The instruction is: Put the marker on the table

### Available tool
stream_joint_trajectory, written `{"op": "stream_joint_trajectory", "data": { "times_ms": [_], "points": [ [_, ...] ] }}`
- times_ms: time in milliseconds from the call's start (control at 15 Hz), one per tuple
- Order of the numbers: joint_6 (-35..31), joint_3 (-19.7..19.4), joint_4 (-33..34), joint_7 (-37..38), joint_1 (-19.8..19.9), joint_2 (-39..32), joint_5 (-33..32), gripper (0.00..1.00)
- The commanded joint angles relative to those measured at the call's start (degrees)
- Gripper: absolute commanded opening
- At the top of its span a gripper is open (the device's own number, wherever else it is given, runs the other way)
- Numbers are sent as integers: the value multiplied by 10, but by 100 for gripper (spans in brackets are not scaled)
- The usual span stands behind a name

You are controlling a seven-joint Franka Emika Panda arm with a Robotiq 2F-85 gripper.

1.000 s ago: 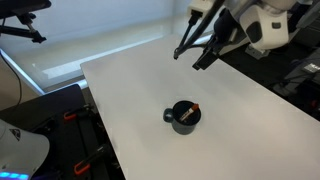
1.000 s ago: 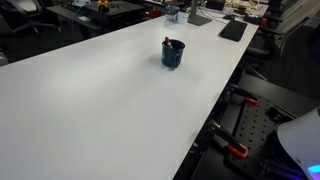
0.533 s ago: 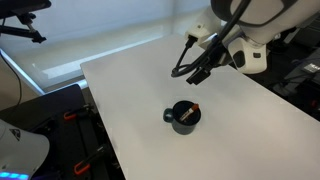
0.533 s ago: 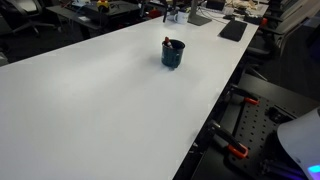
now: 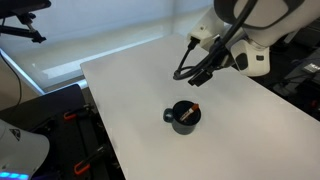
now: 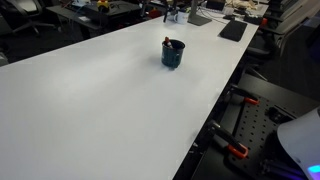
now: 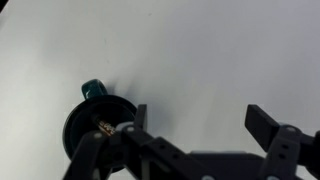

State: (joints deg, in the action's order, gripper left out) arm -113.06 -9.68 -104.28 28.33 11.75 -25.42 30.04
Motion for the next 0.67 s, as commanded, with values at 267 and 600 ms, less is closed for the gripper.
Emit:
{"op": "stream_joint_trajectory", "data": {
  "times_ms": [267, 600],
  "points": [
    [5, -4, 31, 0, 29, -31, 9, 100],
    [9, -4, 40, -1, 33, -39, 10, 100]
  ]
}}
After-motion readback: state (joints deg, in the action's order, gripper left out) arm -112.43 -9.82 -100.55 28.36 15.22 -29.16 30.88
